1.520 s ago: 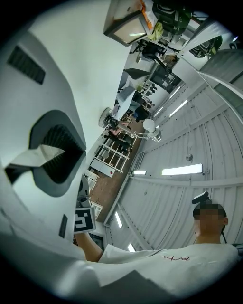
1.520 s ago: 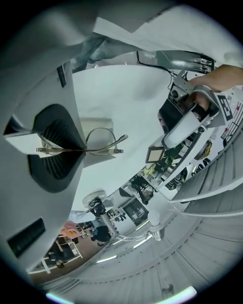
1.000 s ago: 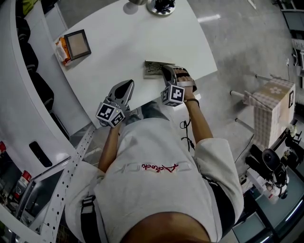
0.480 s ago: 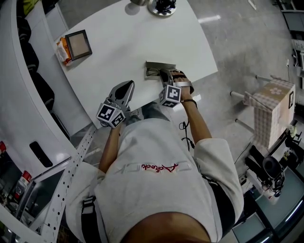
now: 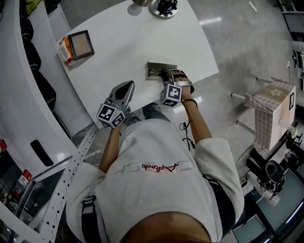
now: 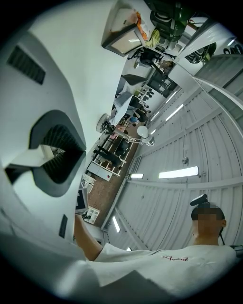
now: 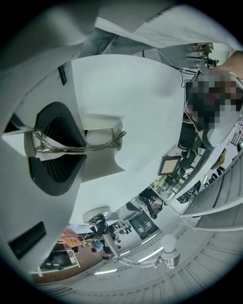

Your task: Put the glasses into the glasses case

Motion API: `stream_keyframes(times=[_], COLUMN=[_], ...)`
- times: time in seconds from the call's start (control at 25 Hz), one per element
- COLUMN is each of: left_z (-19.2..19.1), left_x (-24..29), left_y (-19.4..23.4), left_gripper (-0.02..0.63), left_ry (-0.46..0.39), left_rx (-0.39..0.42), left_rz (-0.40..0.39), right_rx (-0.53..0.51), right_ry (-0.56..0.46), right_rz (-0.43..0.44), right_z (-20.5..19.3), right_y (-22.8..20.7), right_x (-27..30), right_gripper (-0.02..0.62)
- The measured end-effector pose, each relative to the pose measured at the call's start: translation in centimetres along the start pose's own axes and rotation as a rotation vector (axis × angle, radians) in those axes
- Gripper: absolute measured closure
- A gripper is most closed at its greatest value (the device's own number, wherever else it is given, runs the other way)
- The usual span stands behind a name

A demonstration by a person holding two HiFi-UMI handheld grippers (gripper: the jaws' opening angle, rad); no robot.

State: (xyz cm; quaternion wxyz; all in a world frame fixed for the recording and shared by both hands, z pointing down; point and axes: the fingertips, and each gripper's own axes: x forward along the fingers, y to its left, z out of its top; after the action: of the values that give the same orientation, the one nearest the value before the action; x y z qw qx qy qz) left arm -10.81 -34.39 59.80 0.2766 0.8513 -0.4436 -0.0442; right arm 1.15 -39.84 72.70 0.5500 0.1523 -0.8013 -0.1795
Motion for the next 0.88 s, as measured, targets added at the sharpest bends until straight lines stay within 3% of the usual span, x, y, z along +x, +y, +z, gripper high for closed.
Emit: stream_keyframes(times=[0.2,0.56,0.88], left_z=[0.3,1.5,2.7], left_x=[0.2,-0.1,-2.0], left_y=[-0.3,-1.9,-3.8], left_gripper=[0.611,0.611,0.611], left_ry=[0.0,-0.022,-0.039], left_rx=[0.012,0.056,0.126], left_rz=[-0.015,-0.057,-0.097], right_rx=[-0.008,0.013,0.071], right_ry=[-0.008,-0.001,-0.026], right_rz=[-0.024,-0.112,-0.214], right_z=[0.1,0.0,1.2], right_y=[-0.7,-1.4,-0.2], right_x=[-0.8,-4.1,-7.9], right_gripper=[0.491,0.492,0.575])
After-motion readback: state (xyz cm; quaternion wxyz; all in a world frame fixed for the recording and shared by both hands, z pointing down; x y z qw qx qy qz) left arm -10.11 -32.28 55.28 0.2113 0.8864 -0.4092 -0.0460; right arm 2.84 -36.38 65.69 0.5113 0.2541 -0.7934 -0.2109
